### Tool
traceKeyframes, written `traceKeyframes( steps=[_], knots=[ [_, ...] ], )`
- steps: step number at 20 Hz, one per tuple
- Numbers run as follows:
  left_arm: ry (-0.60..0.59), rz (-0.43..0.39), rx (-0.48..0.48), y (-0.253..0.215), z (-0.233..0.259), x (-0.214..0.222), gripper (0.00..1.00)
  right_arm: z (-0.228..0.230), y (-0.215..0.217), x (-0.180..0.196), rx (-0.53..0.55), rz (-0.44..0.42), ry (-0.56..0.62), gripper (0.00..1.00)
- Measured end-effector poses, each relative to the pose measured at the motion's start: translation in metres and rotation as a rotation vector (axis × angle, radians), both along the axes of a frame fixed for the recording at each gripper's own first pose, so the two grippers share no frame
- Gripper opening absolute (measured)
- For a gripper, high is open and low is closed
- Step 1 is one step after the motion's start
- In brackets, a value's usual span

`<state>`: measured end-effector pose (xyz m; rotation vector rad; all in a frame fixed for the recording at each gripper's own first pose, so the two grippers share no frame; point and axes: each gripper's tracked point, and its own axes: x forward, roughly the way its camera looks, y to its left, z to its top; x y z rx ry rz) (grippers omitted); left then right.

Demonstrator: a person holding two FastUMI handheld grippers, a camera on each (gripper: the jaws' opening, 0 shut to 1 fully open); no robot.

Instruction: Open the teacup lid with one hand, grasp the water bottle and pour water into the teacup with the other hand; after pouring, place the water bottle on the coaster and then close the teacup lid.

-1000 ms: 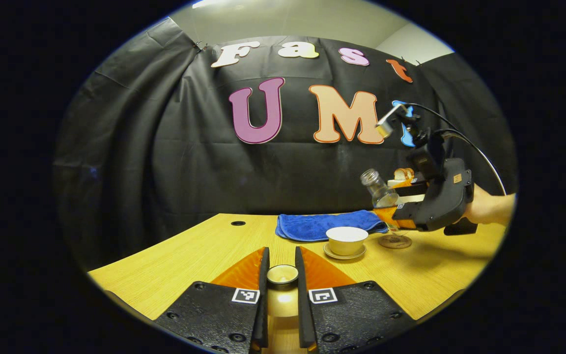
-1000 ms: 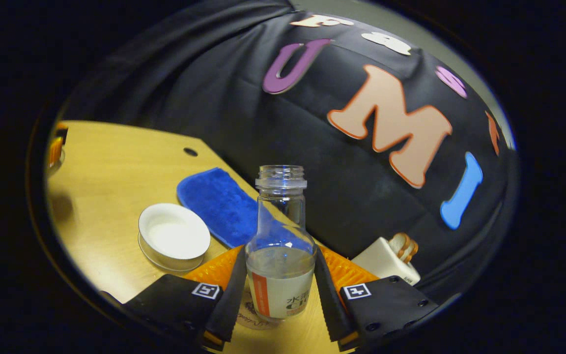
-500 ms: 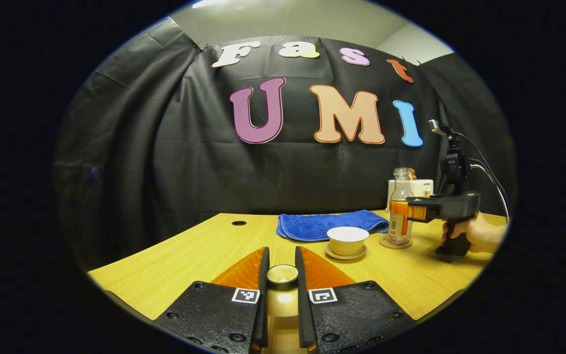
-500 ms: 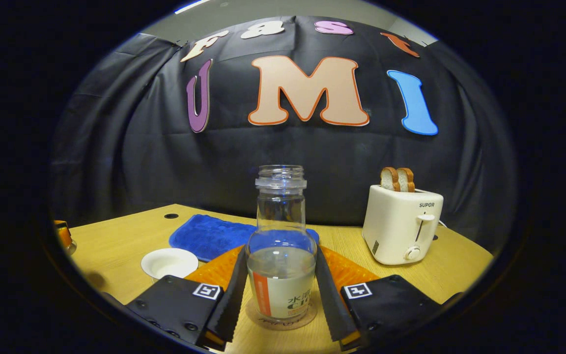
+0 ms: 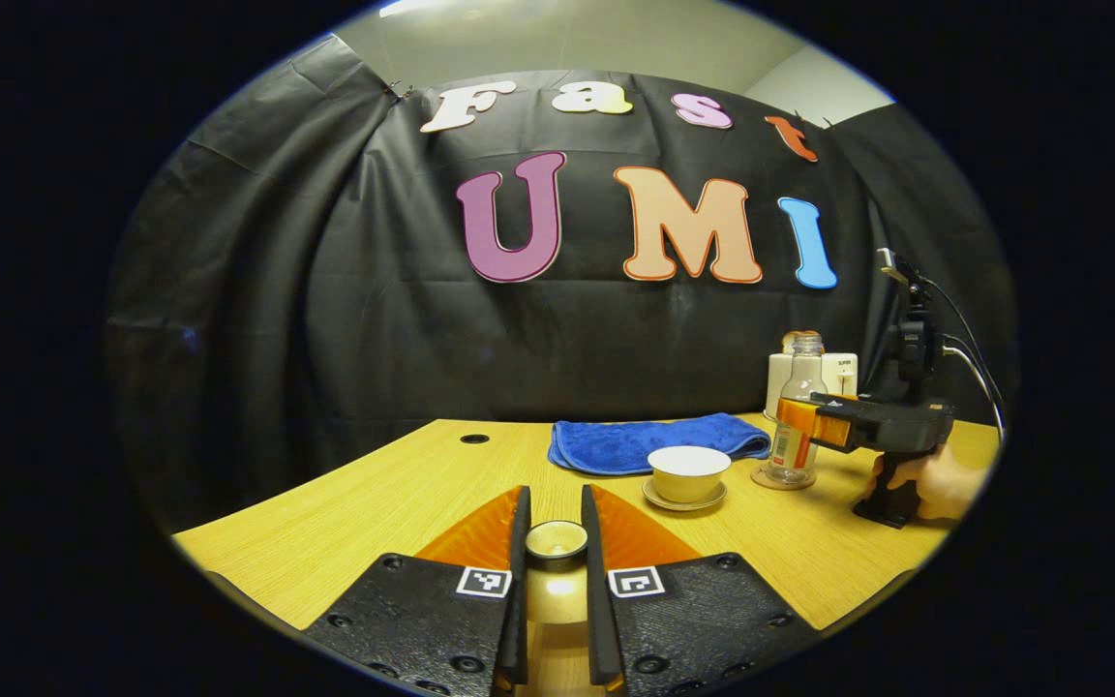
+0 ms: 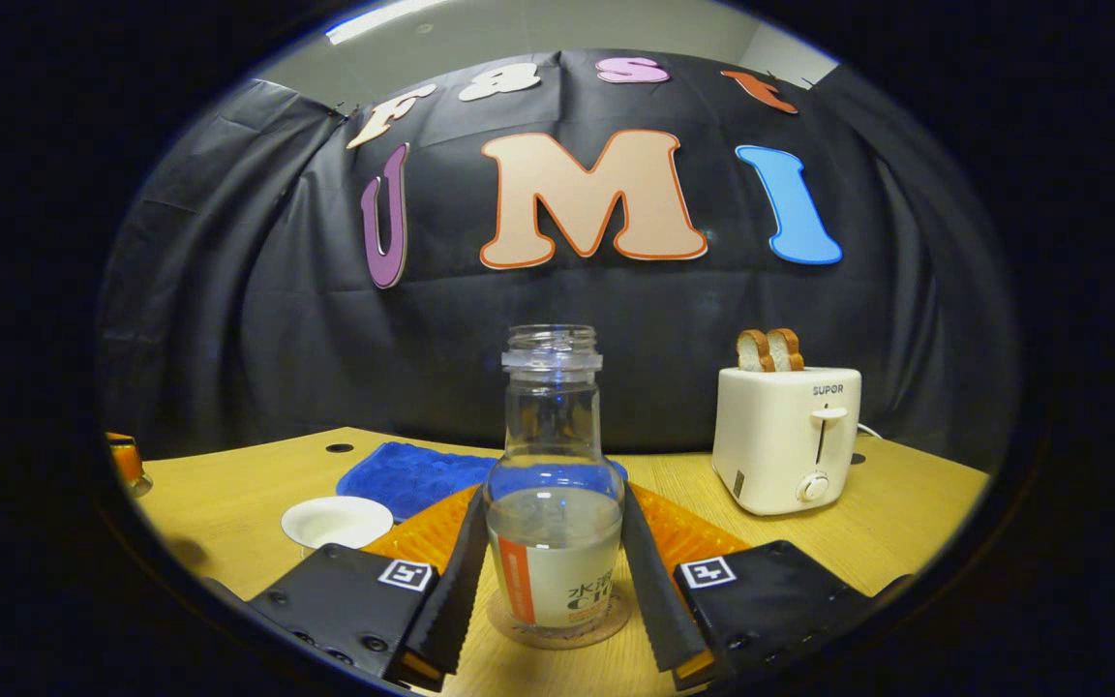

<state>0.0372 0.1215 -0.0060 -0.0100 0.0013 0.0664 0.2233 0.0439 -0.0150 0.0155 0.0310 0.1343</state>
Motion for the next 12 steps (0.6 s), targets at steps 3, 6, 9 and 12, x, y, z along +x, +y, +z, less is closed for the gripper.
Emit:
traceKeyframes(
  steps=[3, 6, 9, 12],
  knots=[
    [-0.004, -0.004, -0.001, -0.002, 0.001, 0.002, 0.22, 0.001, -0.001, -0.004, -0.007, -0.014, 0.004, 0.79],
    [-0.007, -0.072, -0.003, -0.019, 0.000, 0.019, 0.22, 0.001, -0.005, -0.003, -0.011, -0.039, 0.004, 0.96],
    [-0.005, -0.160, 0.002, -0.043, 0.000, 0.045, 0.22, 0.001, -0.006, -0.007, -0.010, -0.049, 0.005, 0.96],
    [-0.005, -0.251, 0.004, -0.067, -0.001, 0.073, 0.22, 0.006, -0.007, -0.018, -0.009, -0.044, 0.004, 1.00]
  ],
)
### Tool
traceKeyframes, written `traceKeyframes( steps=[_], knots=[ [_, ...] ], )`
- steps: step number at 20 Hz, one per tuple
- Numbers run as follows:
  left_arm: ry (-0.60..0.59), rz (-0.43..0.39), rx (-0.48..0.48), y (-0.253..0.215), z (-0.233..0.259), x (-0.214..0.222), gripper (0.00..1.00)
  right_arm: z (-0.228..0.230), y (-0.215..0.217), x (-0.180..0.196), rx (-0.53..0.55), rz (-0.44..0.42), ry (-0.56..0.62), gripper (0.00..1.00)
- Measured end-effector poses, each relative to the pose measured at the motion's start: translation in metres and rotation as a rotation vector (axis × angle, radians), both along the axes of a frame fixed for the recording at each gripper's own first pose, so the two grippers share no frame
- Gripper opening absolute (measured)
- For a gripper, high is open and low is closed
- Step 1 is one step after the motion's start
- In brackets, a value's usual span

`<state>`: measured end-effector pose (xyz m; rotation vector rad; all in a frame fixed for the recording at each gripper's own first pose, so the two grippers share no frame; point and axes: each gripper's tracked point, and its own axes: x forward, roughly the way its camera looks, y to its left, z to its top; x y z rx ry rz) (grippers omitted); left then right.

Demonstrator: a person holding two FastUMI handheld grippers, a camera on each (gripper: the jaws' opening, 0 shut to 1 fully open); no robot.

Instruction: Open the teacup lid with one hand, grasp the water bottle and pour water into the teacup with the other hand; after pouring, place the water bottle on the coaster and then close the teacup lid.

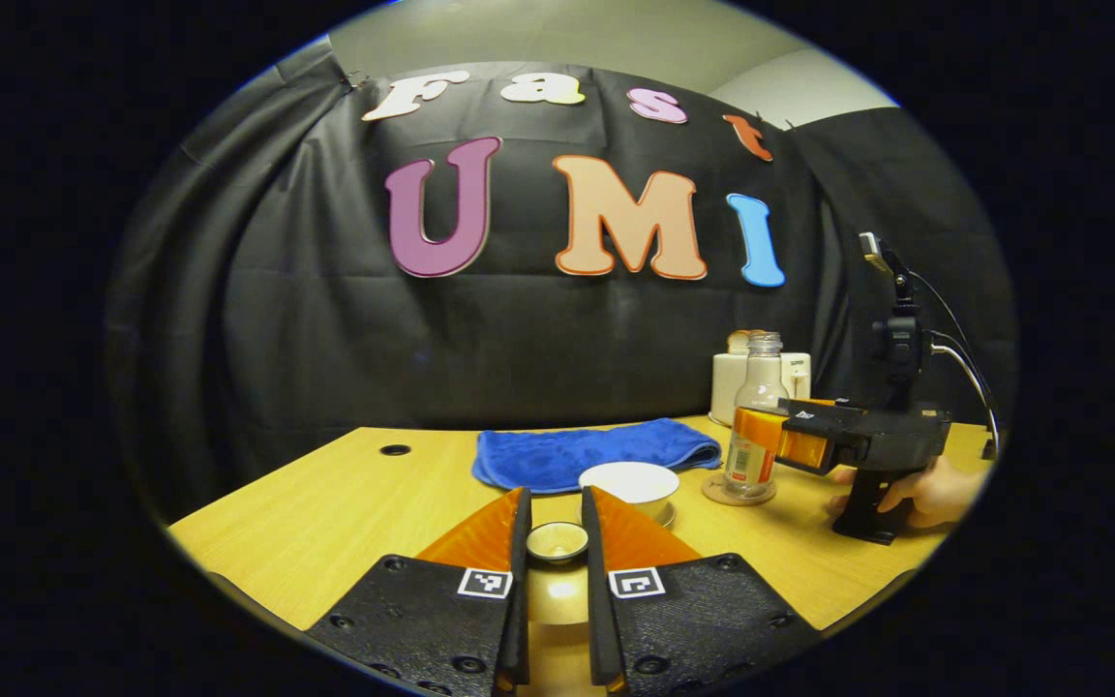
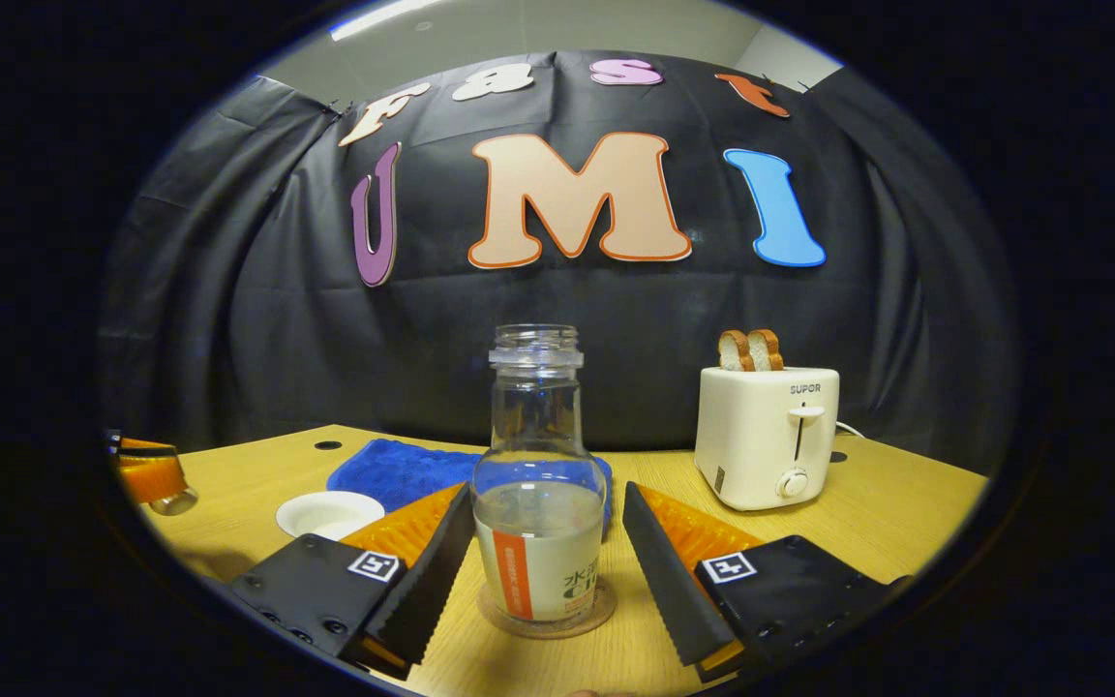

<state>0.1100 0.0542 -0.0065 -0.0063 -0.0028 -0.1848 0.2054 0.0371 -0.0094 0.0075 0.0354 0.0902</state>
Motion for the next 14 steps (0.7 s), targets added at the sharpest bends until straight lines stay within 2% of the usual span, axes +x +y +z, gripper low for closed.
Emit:
traceKeyframes(
  steps=[3, 4, 6, 7, 8, 9, 14],
  knots=[
    [0.003, -0.026, 0.002, -0.012, -0.002, 0.030, 0.21, 0.000, 0.000, -0.013, 0.000, 0.031, -0.003, 0.92],
    [-0.003, -0.029, -0.001, -0.017, 0.000, 0.040, 0.21, 0.001, -0.003, -0.018, 0.002, 0.040, 0.000, 0.96],
    [0.005, -0.026, 0.002, -0.023, -0.002, 0.057, 0.21, 0.003, -0.007, -0.028, 0.003, 0.054, -0.003, 0.96],
    [0.002, -0.032, 0.002, -0.027, -0.001, 0.064, 0.22, 0.004, -0.011, -0.035, 0.004, 0.060, -0.003, 0.92],
    [0.002, -0.042, 0.002, -0.033, -0.001, 0.070, 0.22, 0.005, -0.016, -0.045, 0.004, 0.068, -0.003, 0.92],
    [0.003, -0.042, 0.004, -0.035, 0.000, 0.076, 0.22, 0.005, -0.021, -0.053, 0.004, 0.075, -0.003, 0.96],
    [0.058, -0.061, 0.055, -0.052, -0.010, 0.100, 0.22, 0.009, -0.043, -0.085, 0.004, 0.087, -0.005, 1.00]
  ],
)
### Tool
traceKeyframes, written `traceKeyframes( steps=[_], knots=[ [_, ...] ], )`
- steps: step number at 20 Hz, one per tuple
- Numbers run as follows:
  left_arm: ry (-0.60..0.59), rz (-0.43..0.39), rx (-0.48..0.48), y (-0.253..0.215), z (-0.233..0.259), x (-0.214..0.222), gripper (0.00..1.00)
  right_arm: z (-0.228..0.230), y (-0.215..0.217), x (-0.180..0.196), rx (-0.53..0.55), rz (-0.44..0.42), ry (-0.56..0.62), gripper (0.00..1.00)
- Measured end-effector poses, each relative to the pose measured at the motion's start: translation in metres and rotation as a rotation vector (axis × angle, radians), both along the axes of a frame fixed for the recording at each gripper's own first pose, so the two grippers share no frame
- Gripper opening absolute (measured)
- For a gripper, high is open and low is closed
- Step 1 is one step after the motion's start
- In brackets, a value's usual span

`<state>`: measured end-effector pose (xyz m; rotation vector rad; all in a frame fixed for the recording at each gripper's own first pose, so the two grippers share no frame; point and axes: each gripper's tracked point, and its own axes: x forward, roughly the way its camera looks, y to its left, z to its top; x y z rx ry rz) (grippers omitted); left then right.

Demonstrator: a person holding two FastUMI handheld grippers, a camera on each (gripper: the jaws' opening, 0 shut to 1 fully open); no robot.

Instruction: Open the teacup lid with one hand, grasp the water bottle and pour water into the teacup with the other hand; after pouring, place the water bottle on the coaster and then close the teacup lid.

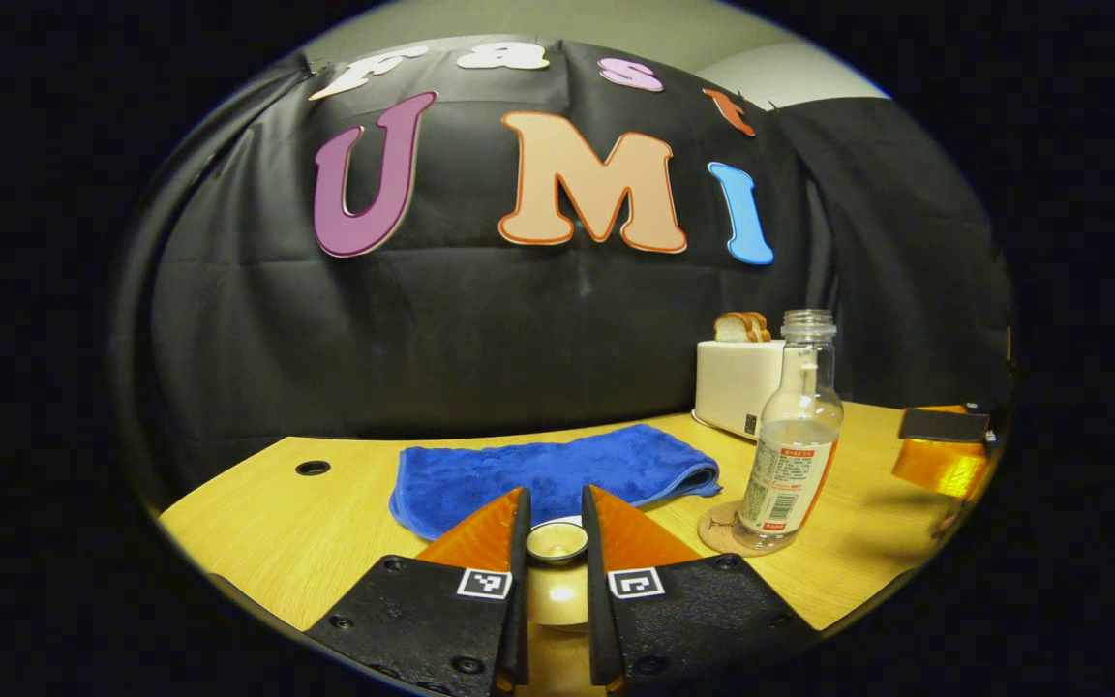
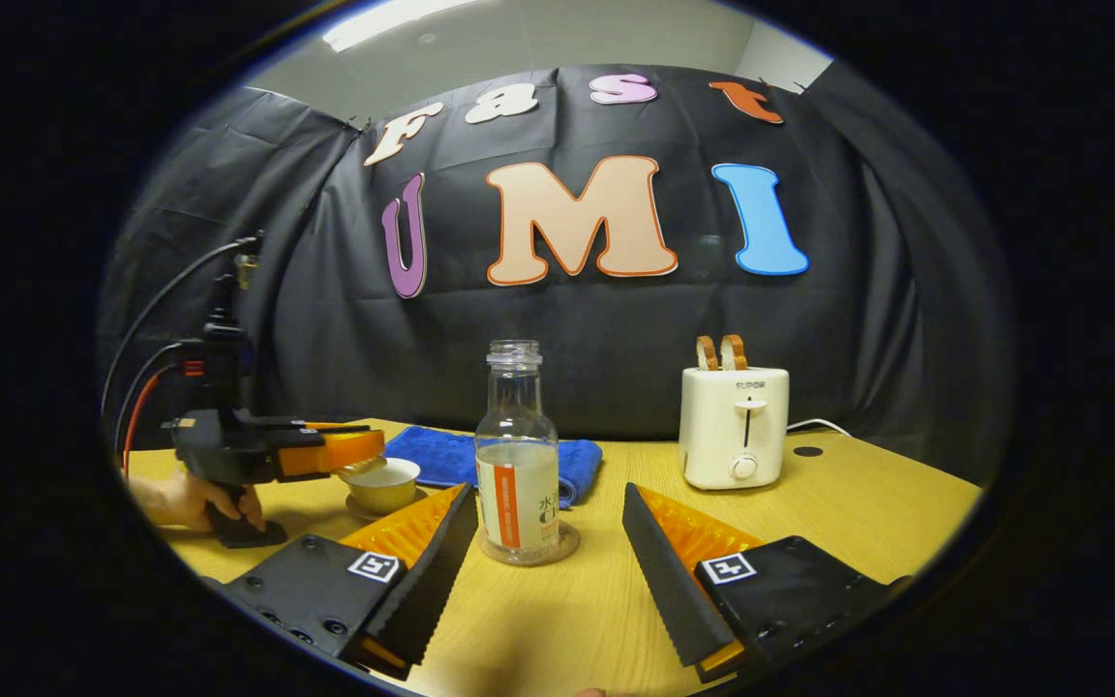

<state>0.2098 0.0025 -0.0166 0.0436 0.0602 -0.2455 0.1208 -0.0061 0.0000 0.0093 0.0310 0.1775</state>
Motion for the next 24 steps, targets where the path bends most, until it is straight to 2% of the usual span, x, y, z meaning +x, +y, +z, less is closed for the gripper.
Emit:
traceKeyframes(
  steps=[3, 4, 5, 9, 10, 12, 13, 14, 15, 18, 24],
  knots=[
    [0.038, -0.017, 0.044, -0.009, -0.007, 0.008, 0.21, 0.001, -0.005, -0.014, 0.000, 0.013, 0.000, 1.00],
    [0.051, -0.018, 0.054, -0.010, -0.009, 0.008, 0.22, 0.001, -0.008, -0.017, 0.001, 0.011, 0.000, 0.96],
    [0.057, -0.019, 0.064, -0.012, -0.010, 0.010, 0.22, 0.002, -0.009, -0.018, 0.001, 0.011, 0.001, 1.00],
    [0.078, -0.005, 0.096, -0.014, -0.013, 0.012, 0.22, 0.001, -0.009, -0.023, 0.001, 0.018, 0.001, 1.00],
    [0.081, -0.002, 0.100, -0.013, -0.013, 0.013, 0.22, 0.002, -0.010, -0.024, 0.001, 0.018, 0.001, 0.96],
    [0.082, 0.004, 0.101, -0.012, -0.014, 0.012, 0.22, 0.002, -0.010, -0.023, 0.000, 0.018, 0.001, 1.00],
    [0.082, 0.007, 0.101, -0.012, -0.013, 0.012, 0.22, 0.002, -0.010, -0.024, 0.000, 0.018, 0.001, 1.00],
    [0.083, 0.009, 0.101, -0.012, -0.012, 0.012, 0.22, 0.002, -0.010, -0.024, 0.000, 0.018, 0.001, 0.96],
    [0.083, 0.011, 0.102, -0.011, -0.012, 0.012, 0.22, 0.002, -0.010, -0.025, 0.000, 0.018, 0.001, 1.00],
    [0.080, 0.018, 0.098, -0.010, -0.012, 0.011, 0.22, 0.002, -0.010, -0.024, 0.000, 0.017, 0.001, 1.00],
    [0.075, 0.025, 0.089, -0.009, -0.011, 0.009, 0.29, 0.002, -0.010, -0.025, 0.000, 0.017, 0.001, 1.00]
  ],
)
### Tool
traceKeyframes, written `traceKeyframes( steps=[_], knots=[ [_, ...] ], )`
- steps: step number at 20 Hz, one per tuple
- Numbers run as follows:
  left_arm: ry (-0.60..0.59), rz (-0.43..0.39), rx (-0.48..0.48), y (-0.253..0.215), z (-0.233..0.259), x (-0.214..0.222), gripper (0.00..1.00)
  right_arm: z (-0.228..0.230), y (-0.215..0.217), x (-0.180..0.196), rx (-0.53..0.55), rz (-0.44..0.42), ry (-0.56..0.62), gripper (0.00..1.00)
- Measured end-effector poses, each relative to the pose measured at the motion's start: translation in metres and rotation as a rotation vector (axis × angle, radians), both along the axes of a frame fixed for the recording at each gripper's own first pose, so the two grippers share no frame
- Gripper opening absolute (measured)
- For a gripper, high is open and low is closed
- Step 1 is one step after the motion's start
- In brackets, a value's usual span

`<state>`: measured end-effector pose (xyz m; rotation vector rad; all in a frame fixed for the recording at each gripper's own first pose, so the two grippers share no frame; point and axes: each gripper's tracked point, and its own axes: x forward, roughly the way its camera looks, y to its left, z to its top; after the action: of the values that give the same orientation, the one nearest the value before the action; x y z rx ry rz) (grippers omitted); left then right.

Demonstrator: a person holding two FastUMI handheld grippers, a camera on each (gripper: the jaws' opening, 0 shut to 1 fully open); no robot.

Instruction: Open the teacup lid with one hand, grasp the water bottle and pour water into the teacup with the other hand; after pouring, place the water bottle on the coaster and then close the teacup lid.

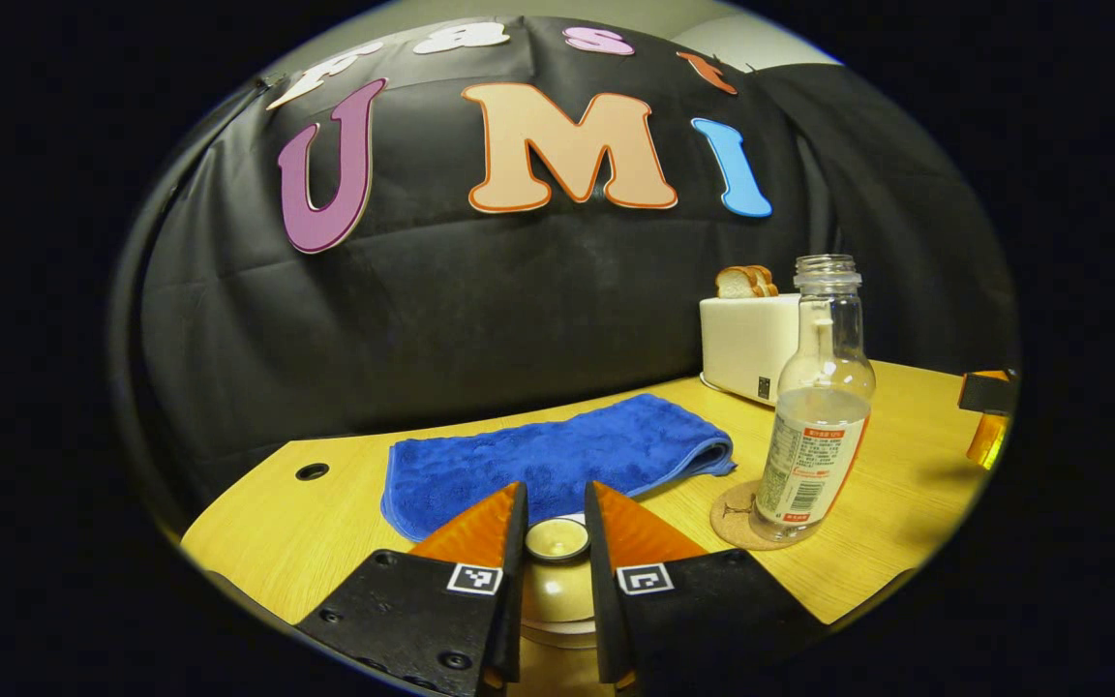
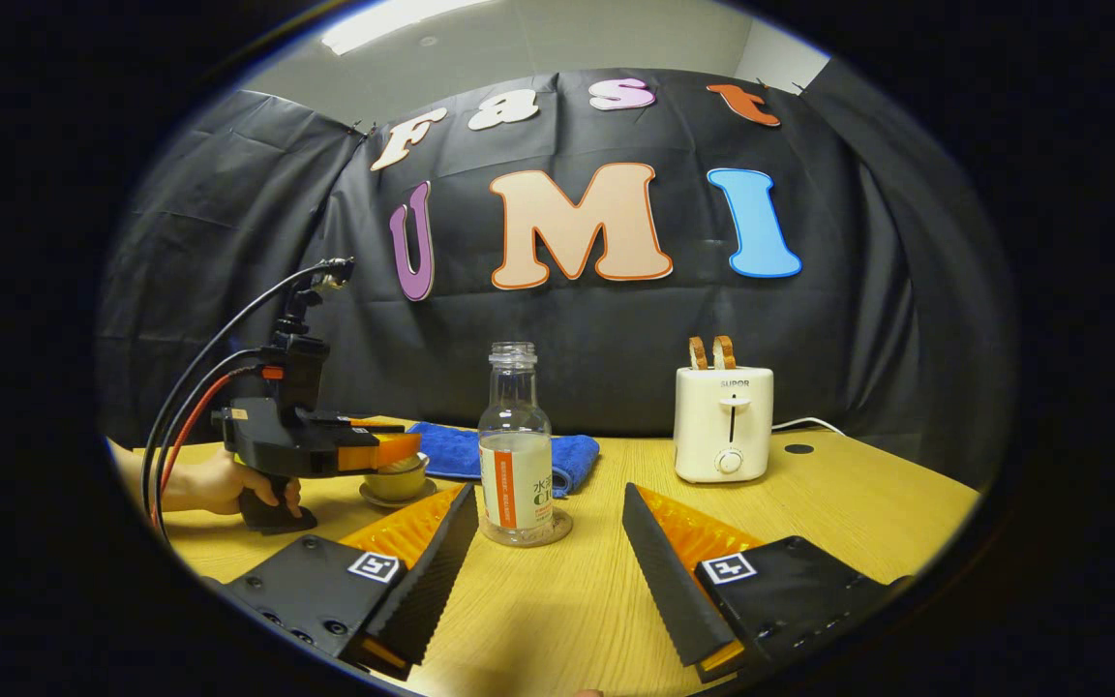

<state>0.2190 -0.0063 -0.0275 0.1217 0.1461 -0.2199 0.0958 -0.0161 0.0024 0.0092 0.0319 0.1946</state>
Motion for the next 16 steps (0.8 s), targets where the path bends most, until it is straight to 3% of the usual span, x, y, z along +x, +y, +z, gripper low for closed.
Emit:
traceKeyframes(
  steps=[8, 11, 12, 16],
  knots=[
    [-0.003, -0.012, 0.096, -0.009, -0.001, -0.002, 0.29, 0.000, 0.000, -0.001, 0.000, -0.001, 0.000, 1.00],
    [-0.008, -0.014, 0.088, -0.009, -0.001, -0.003, 0.29, 0.000, 0.000, 0.000, 0.000, -0.001, 0.000, 1.00],
    [-0.013, -0.021, 0.084, -0.010, 0.001, -0.004, 0.32, 0.000, 0.000, -0.001, 0.000, -0.001, 0.000, 0.96],
    [-0.038, -0.010, 0.066, -0.005, 0.005, -0.006, 0.59, 0.000, 0.000, 0.000, 0.000, -0.001, 0.000, 1.00]
  ],
)
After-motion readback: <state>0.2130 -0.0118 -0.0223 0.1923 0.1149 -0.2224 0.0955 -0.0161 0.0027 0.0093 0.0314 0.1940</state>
